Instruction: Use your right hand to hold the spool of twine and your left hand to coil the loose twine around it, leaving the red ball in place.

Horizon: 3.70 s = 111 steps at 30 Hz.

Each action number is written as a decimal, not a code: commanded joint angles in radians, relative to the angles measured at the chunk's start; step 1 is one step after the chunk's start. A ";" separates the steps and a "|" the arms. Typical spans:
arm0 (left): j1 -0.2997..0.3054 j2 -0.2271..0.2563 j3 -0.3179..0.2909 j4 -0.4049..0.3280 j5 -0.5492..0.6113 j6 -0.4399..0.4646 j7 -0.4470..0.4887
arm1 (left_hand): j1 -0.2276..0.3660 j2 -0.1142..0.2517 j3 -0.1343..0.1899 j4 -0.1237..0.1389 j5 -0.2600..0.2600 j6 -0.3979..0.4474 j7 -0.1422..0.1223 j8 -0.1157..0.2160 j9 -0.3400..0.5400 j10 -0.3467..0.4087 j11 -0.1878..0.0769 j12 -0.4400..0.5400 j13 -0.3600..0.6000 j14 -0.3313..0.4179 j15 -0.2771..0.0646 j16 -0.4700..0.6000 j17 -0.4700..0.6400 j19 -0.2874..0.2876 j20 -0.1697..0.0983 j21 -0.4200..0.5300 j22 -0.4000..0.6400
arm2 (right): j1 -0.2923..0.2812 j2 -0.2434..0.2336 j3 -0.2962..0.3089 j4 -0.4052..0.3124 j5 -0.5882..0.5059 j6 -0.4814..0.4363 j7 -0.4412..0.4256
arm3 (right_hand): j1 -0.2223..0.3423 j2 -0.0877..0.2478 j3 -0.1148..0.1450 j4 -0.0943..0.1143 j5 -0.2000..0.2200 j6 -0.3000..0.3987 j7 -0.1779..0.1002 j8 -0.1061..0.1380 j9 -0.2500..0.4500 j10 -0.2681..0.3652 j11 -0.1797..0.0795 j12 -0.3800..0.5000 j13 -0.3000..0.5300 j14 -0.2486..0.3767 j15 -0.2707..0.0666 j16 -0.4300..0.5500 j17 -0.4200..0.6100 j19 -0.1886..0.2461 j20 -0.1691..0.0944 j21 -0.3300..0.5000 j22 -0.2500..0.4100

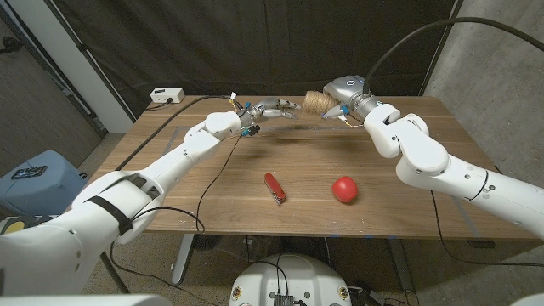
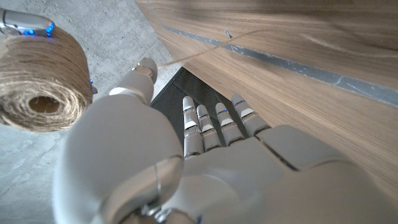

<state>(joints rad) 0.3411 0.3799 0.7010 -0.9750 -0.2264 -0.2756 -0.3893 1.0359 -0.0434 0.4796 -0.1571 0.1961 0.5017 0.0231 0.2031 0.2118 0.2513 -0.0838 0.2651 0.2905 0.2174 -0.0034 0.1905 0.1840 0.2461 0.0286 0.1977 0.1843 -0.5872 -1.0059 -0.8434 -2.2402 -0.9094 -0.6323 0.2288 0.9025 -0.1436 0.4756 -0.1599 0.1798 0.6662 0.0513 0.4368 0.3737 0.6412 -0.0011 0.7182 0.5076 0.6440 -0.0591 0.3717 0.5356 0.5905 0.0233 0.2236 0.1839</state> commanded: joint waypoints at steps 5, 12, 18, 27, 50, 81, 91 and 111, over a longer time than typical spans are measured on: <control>-0.022 -0.018 0.026 0.055 0.008 -0.032 -0.035 | 0.019 0.004 -0.005 -0.003 -0.002 -0.012 0.000 -0.003 0.003 -0.004 -0.008 0.001 0.006 -0.003 0.000 -0.001 0.003 -0.007 0.001 0.003 0.002 | 0.002 0.001 0.015 0.001 0.008 0.002 -0.004 | 0.025 0.033 0.004 0.002 0.008 0.033 -0.031 0.004 0.005 0.014 -0.012 0.006 0.003 0.014 -0.078 -0.004 0.002 -0.001 -0.006 -0.001 0.002; -0.014 -0.028 0.029 0.064 0.023 -0.052 0.004 | 0.030 0.011 -0.016 -0.003 -0.002 0.053 0.000 0.023 0.004 0.043 -0.018 0.027 0.016 0.028 -0.008 0.011 0.003 0.015 0.001 0.015 0.003 | -0.001 0.001 0.020 -0.004 0.010 0.000 -0.015 | 0.027 0.033 0.004 0.002 0.008 0.035 -0.031 0.004 0.005 0.015 -0.013 0.005 0.001 0.014 -0.077 -0.005 0.004 -0.001 -0.007 -0.001 0.002; -0.020 -0.043 0.040 0.088 0.032 -0.062 0.010 | 0.047 0.015 -0.020 -0.008 -0.001 0.083 0.019 0.030 0.003 0.066 -0.025 0.035 0.019 0.051 -0.026 0.019 0.003 0.038 -0.008 0.024 0.003 | -0.002 -0.002 0.025 -0.010 0.013 -0.001 -0.021 | 0.029 0.035 0.004 0.002 0.008 0.039 -0.030 0.005 0.005 0.023 -0.014 0.006 -0.002 0.018 -0.075 -0.005 0.006 0.000 -0.007 -0.001 0.002; -0.029 -0.063 0.053 0.128 0.043 -0.088 0.020 | 0.083 0.044 -0.017 -0.009 0.006 0.127 0.032 0.040 0.000 0.110 -0.024 0.046 0.023 0.078 -0.032 0.029 0.005 0.055 0.001 0.030 0.004 | 0.001 0.000 0.026 -0.011 0.005 0.001 -0.026 | 0.030 0.037 0.003 0.002 0.008 0.041 -0.031 0.005 0.006 0.028 -0.014 0.007 -0.003 0.022 -0.076 -0.006 0.009 0.001 -0.007 -0.001 0.002; -0.058 -0.124 0.086 0.216 0.077 -0.126 0.051 | 0.117 0.078 -0.033 -0.007 0.021 0.213 0.030 0.058 -0.005 0.181 -0.031 0.063 0.033 0.132 -0.056 0.046 0.006 0.090 0.000 0.043 0.007 | 0.001 -0.001 0.044 -0.018 0.040 0.008 -0.045 | 0.036 0.042 0.000 0.002 0.009 0.051 -0.032 0.005 0.005 0.048 -0.035 0.016 0.001 0.032 -0.079 -0.005 0.018 0.004 -0.008 0.000 0.002; -0.055 -0.143 0.103 0.209 0.095 -0.140 0.077 | 0.136 0.121 -0.068 -0.007 0.036 0.372 0.017 0.087 -0.006 0.321 -0.046 0.102 0.051 0.239 -0.089 0.079 0.007 0.153 -0.011 0.069 0.011 | 0.025 0.016 0.038 -0.005 0.032 0.004 -0.055 | 0.047 0.047 -0.001 -0.001 0.010 0.081 -0.037 0.010 -0.002 0.071 -0.042 0.021 -0.003 0.059 -0.091 -0.004 0.025 0.016 -0.015 0.004 0.002; -0.036 -0.134 0.110 0.154 0.099 -0.118 0.090 | 0.137 0.125 -0.068 -0.006 0.039 0.388 0.015 0.088 -0.005 0.334 -0.049 0.104 0.054 0.253 -0.092 0.078 0.004 0.158 -0.012 0.072 0.012 | 0.036 0.019 0.038 -0.006 0.024 0.007 -0.053 | 0.047 0.054 -0.006 0.003 0.009 0.090 -0.042 0.010 -0.007 0.081 -0.043 0.023 -0.004 0.066 -0.095 0.002 0.035 0.020 -0.021 0.004 0.002; 0.002 -0.090 0.130 0.011 0.107 -0.058 0.103 | 0.138 0.130 -0.069 -0.005 0.043 0.390 0.014 0.082 -0.004 0.339 -0.051 0.103 0.059 0.261 -0.091 0.073 0.003 0.158 -0.012 0.074 0.012 | 0.035 0.027 0.038 -0.030 0.013 -0.005 -0.041 | 0.045 0.060 -0.013 0.005 0.011 0.098 -0.045 0.010 -0.010 0.090 -0.044 0.025 -0.004 0.073 -0.100 0.000 0.041 0.023 -0.022 0.005 0.002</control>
<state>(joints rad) 0.3197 0.2634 0.8166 -0.8723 -0.1249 -0.3585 -0.2957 1.1725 0.0805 0.4120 -0.1639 0.2331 0.8825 0.0357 0.2825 0.2046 0.5828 -0.1358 0.3630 0.3460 0.4700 -0.0948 0.2595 0.1860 0.3985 0.0125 0.2632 0.1932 -0.5541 -0.9851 -0.8046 -2.2581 -0.8884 -0.6267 0.1739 0.9011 -0.1422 0.4605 -0.1583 0.1836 0.6988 0.0662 0.4395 0.3590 0.6730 -0.0005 0.7337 0.4987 0.7063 -0.0676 0.3702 0.5726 0.6086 0.0053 0.2236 0.1838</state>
